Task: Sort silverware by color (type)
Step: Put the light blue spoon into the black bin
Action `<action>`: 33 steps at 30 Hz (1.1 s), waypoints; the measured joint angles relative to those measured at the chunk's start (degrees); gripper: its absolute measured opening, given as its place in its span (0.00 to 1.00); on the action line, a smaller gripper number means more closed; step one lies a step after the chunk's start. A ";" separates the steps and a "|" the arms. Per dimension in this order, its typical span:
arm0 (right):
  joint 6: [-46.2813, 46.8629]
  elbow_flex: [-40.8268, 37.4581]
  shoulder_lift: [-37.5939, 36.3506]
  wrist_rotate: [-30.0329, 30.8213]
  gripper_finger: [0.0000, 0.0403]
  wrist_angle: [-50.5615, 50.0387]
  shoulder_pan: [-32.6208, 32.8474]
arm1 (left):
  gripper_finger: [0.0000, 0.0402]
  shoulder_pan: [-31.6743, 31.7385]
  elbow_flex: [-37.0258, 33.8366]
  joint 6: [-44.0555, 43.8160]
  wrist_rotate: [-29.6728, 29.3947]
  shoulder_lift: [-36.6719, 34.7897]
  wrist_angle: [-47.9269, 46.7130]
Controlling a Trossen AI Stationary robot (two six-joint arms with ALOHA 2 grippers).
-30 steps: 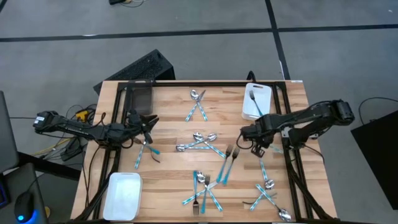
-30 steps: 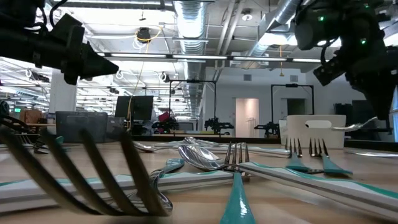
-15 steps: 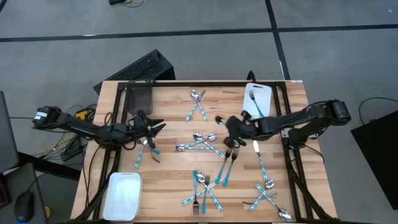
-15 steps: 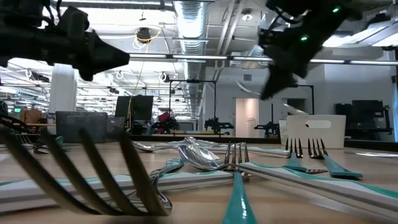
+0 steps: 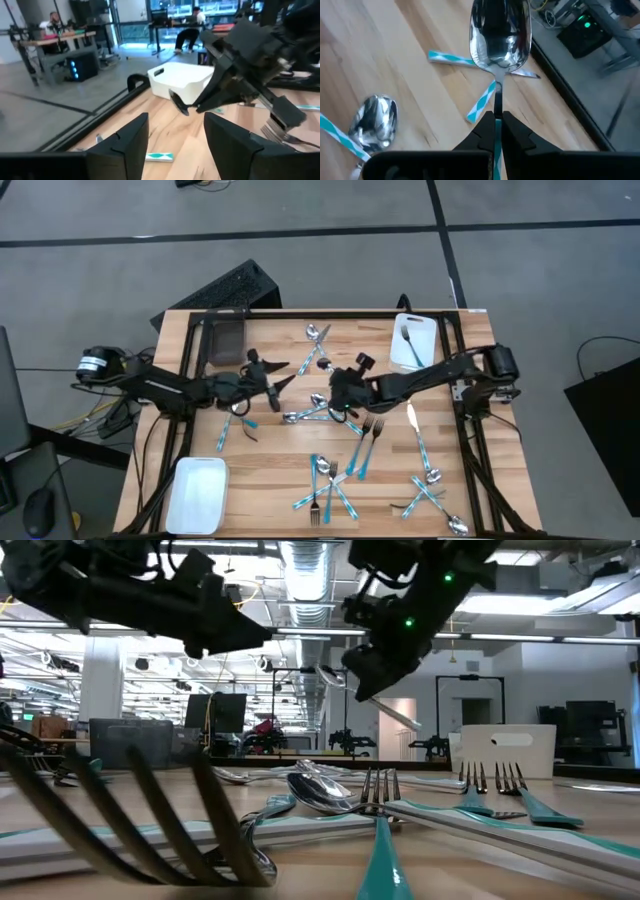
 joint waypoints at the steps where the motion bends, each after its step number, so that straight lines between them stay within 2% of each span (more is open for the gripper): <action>1: -1.16 1.33 1.10 1.25 0.09 0.47 0.24 | 0.44 0.37 0.61 -0.27 0.59 0.82 -0.26; 6: -7.09 5.44 4.62 6.31 0.08 1.30 1.85 | 0.43 3.19 3.53 -2.56 4.08 3.65 -1.67; 12: -15.83 6.81 6.28 10.68 0.09 4.83 2.50 | 0.43 5.49 5.22 -4.16 7.70 3.08 -4.29; 18: -19.67 7.27 6.36 10.69 0.09 10.69 1.99 | 0.43 5.53 5.23 -3.87 10.30 1.75 -5.46; 29: -22.77 7.27 6.33 10.64 0.09 12.72 2.32 | 0.43 6.19 5.26 -3.81 9.63 1.44 -5.87; 33: -24.72 7.27 6.33 10.65 0.09 13.45 2.43 | 0.38 7.35 5.26 -3.77 9.63 1.44 -5.87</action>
